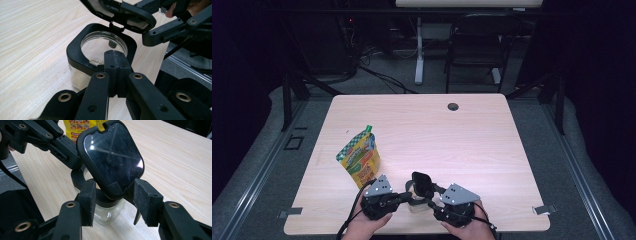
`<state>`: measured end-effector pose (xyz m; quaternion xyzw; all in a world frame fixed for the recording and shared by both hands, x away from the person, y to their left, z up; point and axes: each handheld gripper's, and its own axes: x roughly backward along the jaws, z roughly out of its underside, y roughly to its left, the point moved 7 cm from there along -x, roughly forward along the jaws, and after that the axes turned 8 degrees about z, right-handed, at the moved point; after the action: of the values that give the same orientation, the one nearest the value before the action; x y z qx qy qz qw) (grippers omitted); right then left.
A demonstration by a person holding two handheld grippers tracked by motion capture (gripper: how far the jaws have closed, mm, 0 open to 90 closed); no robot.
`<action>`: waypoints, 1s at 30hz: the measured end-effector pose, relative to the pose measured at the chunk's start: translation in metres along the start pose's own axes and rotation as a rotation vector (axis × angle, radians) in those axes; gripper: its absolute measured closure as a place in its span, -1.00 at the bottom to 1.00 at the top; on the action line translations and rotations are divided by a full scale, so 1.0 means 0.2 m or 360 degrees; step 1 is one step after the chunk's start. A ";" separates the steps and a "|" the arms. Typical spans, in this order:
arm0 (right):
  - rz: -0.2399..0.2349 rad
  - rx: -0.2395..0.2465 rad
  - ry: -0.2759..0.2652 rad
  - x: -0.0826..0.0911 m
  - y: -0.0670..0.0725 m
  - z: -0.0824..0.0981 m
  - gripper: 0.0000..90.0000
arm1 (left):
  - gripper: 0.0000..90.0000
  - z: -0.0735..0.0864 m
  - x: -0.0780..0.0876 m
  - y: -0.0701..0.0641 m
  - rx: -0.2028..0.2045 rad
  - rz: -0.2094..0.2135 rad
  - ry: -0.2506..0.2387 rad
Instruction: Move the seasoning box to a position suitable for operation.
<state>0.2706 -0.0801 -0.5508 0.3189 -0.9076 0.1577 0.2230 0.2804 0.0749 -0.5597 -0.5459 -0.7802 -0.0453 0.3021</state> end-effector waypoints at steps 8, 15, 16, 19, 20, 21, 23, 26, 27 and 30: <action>0.0021 0.0008 -0.0036 0.02 -0.01 -0.01 0.32 | 1.00 0.00 0.00 0.00 -0.0011 -0.0005 0.0002; 0.0019 -0.0015 -0.0049 0.04 -0.01 -0.01 0.37 | 1.00 0.00 0.00 0.00 -0.0006 -0.0005 0.0001; 0.0021 -0.0015 -0.0050 0.04 -0.02 -0.01 0.38 | 1.00 0.00 0.00 0.00 -0.0007 -0.0005 0.0001; 0.0022 -0.0020 -0.0056 0.05 -0.02 -0.01 0.45 | 1.00 0.00 0.00 0.00 -0.0010 -0.0007 0.0005; 0.0022 -0.0020 -0.0056 0.05 -0.02 -0.01 0.45 | 1.00 0.00 0.00 0.00 -0.0010 -0.0007 0.0005; 0.0024 -0.0022 -0.0056 0.06 -0.02 0.00 0.49 | 1.00 0.00 0.00 0.00 -0.0012 -0.0009 0.0009; 0.0027 -0.0023 -0.0056 0.06 -0.03 0.00 0.52 | 1.00 0.00 0.00 0.00 -0.0015 -0.0010 0.0010; 0.0032 -0.0039 -0.0056 0.08 -0.04 0.01 0.56 | 1.00 0.00 0.00 0.00 -0.0014 -0.0007 0.0006; 0.0031 -0.0043 -0.0054 0.08 -0.05 0.01 0.58 | 1.00 0.00 0.00 0.00 -0.0014 -0.0007 0.0006; 0.0027 -0.0071 -0.0049 0.09 -0.06 0.01 0.62 | 1.00 0.00 0.00 0.00 -0.0018 -0.0009 0.0007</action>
<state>0.2652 -0.1000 -0.5418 0.3085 -0.9169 0.1344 0.2147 0.2802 0.0748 -0.5595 -0.5454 -0.7807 -0.0518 0.3007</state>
